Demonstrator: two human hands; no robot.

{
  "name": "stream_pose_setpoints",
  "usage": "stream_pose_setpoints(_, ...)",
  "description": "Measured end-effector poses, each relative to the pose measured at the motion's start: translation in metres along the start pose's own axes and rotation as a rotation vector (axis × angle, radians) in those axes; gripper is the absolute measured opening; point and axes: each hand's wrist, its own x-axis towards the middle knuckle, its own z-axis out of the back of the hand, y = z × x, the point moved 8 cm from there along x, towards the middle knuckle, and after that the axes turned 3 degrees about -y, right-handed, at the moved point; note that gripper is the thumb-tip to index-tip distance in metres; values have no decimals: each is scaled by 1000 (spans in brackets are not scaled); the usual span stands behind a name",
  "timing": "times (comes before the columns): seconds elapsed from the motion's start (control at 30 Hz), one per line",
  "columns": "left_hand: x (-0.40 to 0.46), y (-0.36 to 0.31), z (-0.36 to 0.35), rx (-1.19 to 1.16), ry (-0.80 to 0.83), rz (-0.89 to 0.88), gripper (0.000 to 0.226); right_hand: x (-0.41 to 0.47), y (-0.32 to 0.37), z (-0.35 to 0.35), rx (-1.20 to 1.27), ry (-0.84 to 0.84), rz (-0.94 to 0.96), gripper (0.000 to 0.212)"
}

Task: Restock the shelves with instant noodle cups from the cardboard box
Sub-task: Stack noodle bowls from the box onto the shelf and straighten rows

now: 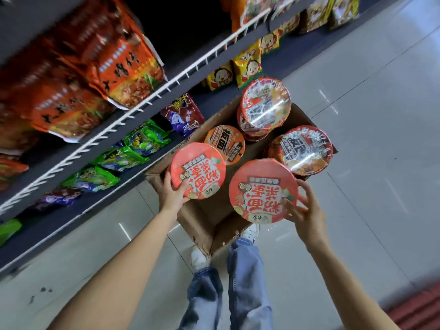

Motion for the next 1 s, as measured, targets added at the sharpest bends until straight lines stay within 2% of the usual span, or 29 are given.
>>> stream_pose_setpoints(0.07, -20, -18, 11, 147, 60, -82, 67, -25, 27, 6, 156, 26, -34, 45)
stream_pose_setpoints(0.13, -58, -46, 26, 314, 91, -154, 64, -55, 63, 9, 213, 72, -44, 45)
stream_pose_setpoints(0.17, -81, -61, 34, 335, 136, -185, 71, -72, 84, 10, 221, 102, -40, 44)
stream_pose_setpoints(0.23, -132, -88, 51, 207, 254, -133, 105, -106, 129, 12, 195, 164, -5, 42)
stream_pose_setpoints(0.27, -151, -96, 65, 152, 262, -117, 119, -123, 152, 13, 174, 197, 23, 41)
stream_pose_setpoints(0.3, -171, -107, 77, 103, 281, -123, 123, -141, 173, 15, 158, 219, 45, 41)
stream_pose_setpoints(0.33, -191, -121, 89, 111, 302, -135, 111, -157, 194, 18, 141, 229, 67, 41)
stream_pose_setpoints(0.43, -245, -160, 123, 9, 346, -177, 46, -205, 254, 29, 80, 261, 192, 43)
stream_pose_setpoints(0.53, -280, -183, 156, -41, 393, -216, 51, -259, 299, 26, -28, 416, 377, 68)
stream_pose_setpoints(0.6, -298, -198, 179, -71, 391, -267, 51, -287, 319, 18, -239, 370, 538, 91)
stream_pose_setpoints(0.67, -313, -208, 196, -100, 424, -296, 47, -299, 327, 0, -300, 296, 633, 107)
stream_pose_setpoints(0.73, -331, -221, 213, -114, 466, -320, 41, -313, 337, -21, -178, 279, 614, 105)
stream_pose_setpoints(0.83, -362, -242, 237, -123, 482, -342, 42, -329, 356, -47, -99, 300, 602, 88)
stream_pose_setpoints(0.93, -396, -270, 267, -24, 401, -451, 43, -343, 388, -54, -113, 318, 662, 100)
stream_pose_setpoints(1.0, -427, -294, 291, 73, 331, -584, 37, -352, 417, -51, -87, 310, 694, 106)
